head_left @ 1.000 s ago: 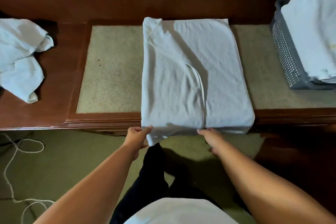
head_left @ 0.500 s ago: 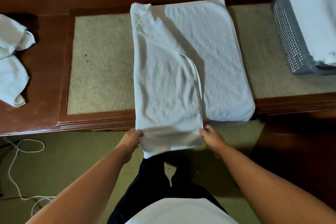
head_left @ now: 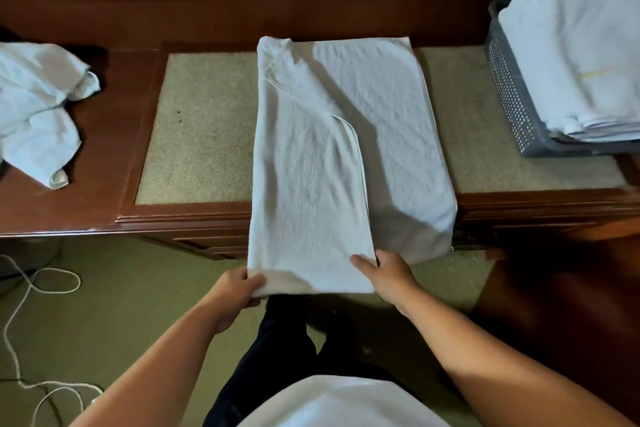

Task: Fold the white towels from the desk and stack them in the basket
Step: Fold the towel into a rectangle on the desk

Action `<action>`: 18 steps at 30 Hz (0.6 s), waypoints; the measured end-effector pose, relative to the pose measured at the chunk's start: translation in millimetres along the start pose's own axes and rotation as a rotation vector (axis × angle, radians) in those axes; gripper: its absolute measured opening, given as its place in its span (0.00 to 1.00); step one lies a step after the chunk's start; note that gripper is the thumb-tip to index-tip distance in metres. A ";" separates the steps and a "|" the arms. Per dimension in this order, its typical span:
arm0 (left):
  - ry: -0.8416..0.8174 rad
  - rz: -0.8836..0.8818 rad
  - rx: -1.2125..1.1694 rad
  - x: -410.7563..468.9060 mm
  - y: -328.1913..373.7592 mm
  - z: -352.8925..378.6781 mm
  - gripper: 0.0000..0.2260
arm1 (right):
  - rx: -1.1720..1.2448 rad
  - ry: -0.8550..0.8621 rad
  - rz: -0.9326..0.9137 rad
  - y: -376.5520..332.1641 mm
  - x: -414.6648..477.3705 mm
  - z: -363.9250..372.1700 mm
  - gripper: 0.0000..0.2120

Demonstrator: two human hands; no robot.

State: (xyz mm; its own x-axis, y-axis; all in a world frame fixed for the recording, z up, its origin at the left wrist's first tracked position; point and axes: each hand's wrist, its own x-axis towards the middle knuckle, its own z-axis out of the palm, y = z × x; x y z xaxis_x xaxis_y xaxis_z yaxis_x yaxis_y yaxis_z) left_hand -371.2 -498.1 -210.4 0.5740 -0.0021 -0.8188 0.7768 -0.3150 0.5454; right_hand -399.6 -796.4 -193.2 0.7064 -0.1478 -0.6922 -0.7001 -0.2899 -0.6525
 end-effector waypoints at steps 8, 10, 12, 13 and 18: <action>-0.055 0.036 -0.314 -32.0 -15.0 -7.3 0.04 | -0.080 -0.063 -0.053 -0.1 -20.0 -9.8 0.12; -0.040 0.010 -0.285 -26.2 -20.1 -7.3 0.06 | -0.126 -0.051 -0.040 8.6 -16.1 -7.2 0.11; 0.063 -0.015 -0.097 -14.4 -25.9 -3.9 0.09 | -0.197 -0.033 0.013 18.7 -8.5 -0.4 0.09; 0.132 -0.022 0.050 -7.5 -28.5 -1.4 0.12 | -0.256 -0.018 0.054 24.2 -3.9 3.8 0.08; 0.233 -0.057 0.539 16.6 -26.6 10.7 0.32 | -0.583 0.073 0.092 29.1 6.2 18.3 0.29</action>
State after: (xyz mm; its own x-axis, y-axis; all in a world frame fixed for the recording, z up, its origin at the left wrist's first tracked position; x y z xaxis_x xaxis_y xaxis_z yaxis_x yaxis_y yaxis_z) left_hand -385.1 -499.9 -240.4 0.6243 0.2182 -0.7501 0.6018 -0.7465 0.2837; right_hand -417.5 -788.4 -222.1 0.6654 -0.2556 -0.7013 -0.6007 -0.7412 -0.2998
